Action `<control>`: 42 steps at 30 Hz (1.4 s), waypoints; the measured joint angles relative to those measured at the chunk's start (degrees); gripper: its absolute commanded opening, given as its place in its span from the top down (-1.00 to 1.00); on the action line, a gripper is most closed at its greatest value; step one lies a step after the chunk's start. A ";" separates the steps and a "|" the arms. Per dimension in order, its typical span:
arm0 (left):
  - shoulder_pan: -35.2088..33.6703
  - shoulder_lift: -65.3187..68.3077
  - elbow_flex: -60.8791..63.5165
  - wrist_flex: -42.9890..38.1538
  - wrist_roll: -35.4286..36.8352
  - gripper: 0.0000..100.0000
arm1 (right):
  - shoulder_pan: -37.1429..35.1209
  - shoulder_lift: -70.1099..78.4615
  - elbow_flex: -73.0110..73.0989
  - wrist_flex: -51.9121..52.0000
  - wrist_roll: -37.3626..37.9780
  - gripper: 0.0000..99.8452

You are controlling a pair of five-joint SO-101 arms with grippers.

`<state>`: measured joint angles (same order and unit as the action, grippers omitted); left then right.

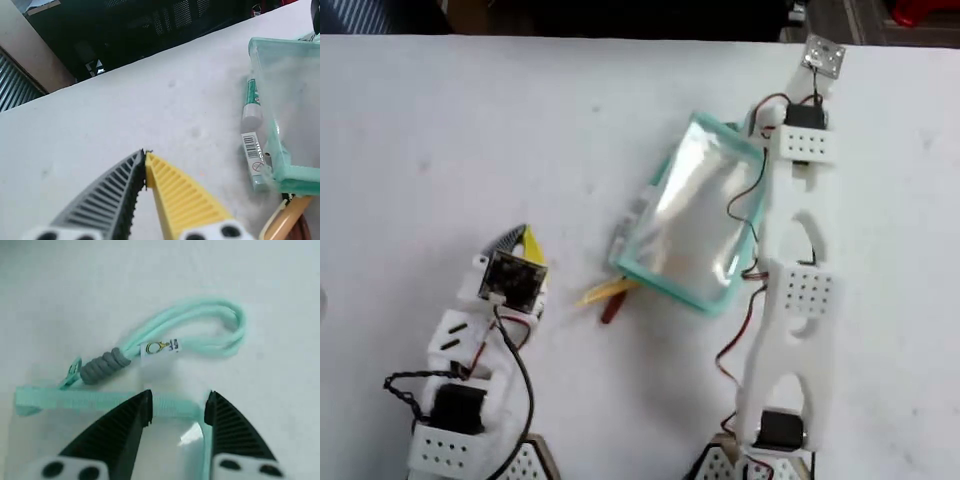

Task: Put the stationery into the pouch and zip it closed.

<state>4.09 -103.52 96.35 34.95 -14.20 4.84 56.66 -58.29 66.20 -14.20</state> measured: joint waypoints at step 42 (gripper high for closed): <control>0.00 0.00 0.00 0.00 0.00 0.95 | 0.97 21.98 -28.31 17.67 62.77 0.79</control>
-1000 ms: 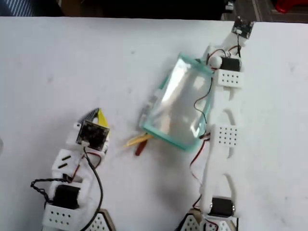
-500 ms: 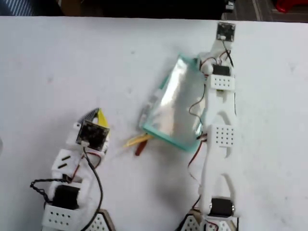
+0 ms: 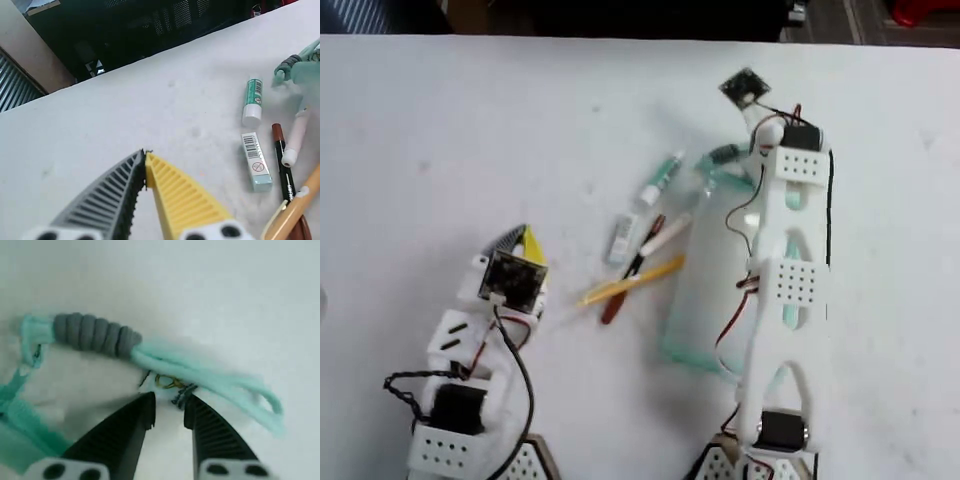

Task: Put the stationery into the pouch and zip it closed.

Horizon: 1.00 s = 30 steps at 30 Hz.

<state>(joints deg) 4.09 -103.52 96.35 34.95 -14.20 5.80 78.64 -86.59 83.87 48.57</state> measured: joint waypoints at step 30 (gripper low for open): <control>0.00 0.00 0.00 0.00 0.00 0.95 | -12.22 -9.76 2.37 4.84 -52.40 0.55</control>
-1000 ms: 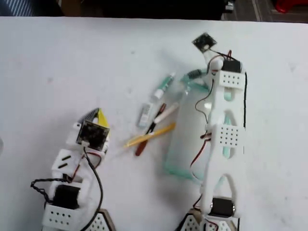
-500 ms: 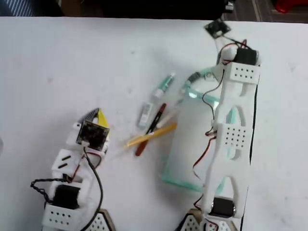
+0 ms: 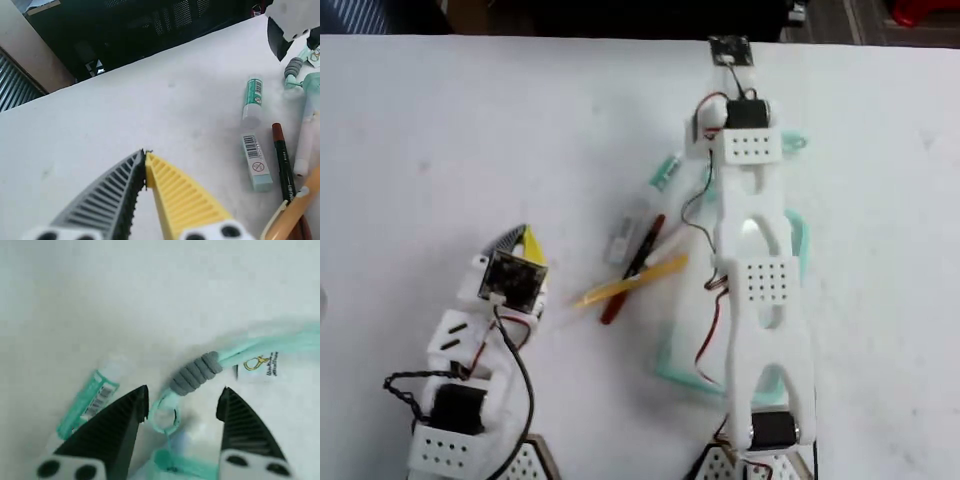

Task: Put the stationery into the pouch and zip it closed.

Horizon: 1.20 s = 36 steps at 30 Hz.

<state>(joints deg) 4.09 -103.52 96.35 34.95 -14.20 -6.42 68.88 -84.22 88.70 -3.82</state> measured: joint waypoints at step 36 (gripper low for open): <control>0.00 0.00 -1.14 0.44 2.55 0.94 | 4.04 -1.76 -0.18 -0.35 -4.31 0.97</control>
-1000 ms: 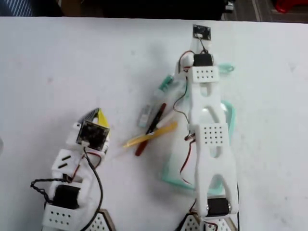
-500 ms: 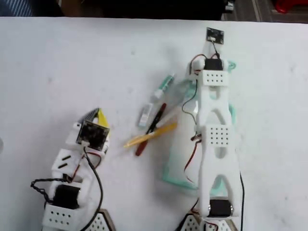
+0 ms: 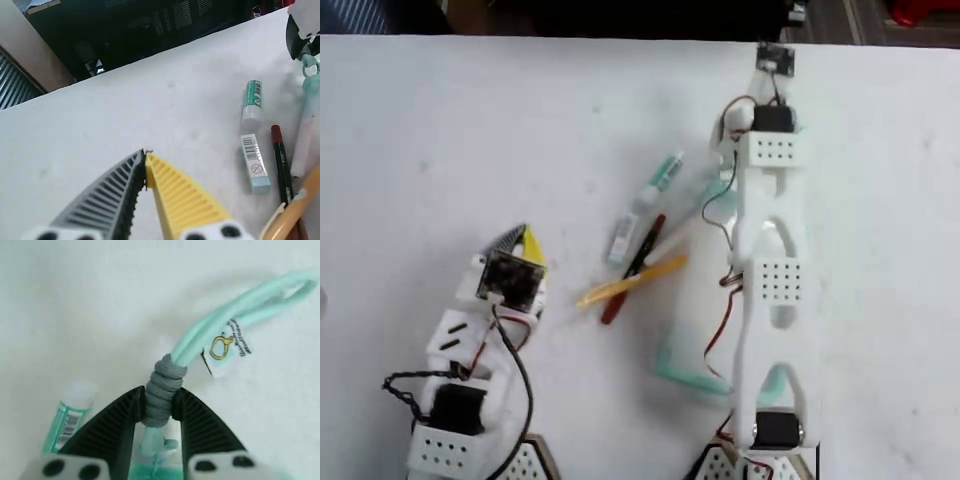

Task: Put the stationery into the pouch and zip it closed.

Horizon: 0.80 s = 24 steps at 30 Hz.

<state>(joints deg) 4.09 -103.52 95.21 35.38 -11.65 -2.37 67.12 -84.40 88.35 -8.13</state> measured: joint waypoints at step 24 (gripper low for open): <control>10.55 -0.79 -19.43 29.45 5.71 0.52 | -9.05 -52.31 16.35 9.05 10.11 0.97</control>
<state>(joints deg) 14.64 -104.31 75.78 64.84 -5.93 -11.43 14.81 -68.04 97.41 1.98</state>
